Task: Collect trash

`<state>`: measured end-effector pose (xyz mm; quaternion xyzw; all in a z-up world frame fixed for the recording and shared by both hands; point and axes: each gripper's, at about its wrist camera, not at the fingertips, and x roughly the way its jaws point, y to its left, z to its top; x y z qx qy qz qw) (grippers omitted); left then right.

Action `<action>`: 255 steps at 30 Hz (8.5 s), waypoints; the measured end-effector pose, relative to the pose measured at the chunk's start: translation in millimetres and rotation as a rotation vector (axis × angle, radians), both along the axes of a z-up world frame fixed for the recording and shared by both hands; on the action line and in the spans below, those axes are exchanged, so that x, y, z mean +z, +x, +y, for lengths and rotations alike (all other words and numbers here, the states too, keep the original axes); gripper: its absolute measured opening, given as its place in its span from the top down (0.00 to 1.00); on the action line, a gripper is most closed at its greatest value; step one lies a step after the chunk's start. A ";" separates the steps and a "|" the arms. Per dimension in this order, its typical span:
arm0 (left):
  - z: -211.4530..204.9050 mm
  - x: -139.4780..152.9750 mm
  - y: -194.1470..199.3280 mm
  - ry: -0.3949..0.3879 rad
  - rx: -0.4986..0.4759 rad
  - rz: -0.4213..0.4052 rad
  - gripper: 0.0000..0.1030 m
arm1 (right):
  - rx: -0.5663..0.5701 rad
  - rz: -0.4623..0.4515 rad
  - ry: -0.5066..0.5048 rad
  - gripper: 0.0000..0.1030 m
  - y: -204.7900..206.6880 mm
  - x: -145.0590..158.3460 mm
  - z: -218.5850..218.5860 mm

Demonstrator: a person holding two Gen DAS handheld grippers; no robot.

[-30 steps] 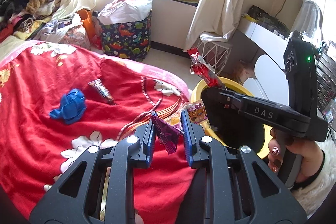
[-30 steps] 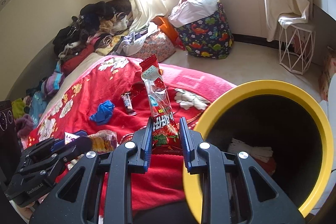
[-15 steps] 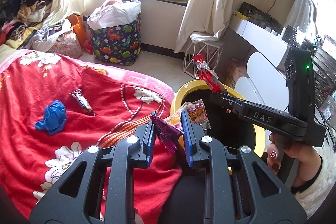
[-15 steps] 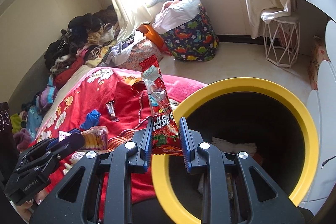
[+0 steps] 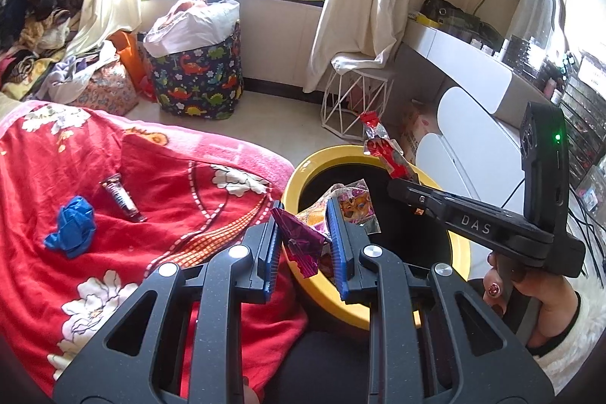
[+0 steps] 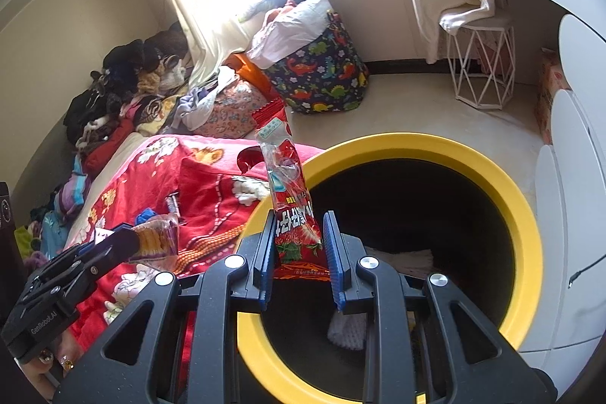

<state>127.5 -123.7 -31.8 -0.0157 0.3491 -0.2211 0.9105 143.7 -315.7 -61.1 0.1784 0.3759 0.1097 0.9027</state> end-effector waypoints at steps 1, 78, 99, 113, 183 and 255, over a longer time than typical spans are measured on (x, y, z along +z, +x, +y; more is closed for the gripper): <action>-3.5 -0.8 1.2 0.002 -0.003 0.002 0.83 | -0.005 0.002 0.001 0.78 -0.6 -1.0 -3.0; 32.8 16.2 26.0 0.010 0.223 -0.104 0.11 | 0.017 -0.057 -0.077 0.37 4.5 16.3 28.5; 186.4 -36.3 51.5 0.023 0.517 0.053 0.11 | 0.338 0.018 -0.153 0.35 78.0 -14.5 174.4; 222.8 -78.5 74.3 -0.038 0.509 0.201 0.44 | 0.524 0.151 -0.127 0.66 142.5 -62.0 257.7; -96.9 -21.0 18.9 0.077 -0.185 0.057 0.90 | -0.165 0.042 0.092 0.86 -7.4 -20.9 -87.8; 52.5 17.6 -80.5 0.004 0.274 -0.215 0.11 | -0.287 -0.496 -0.396 0.06 -142.5 30.9 40.2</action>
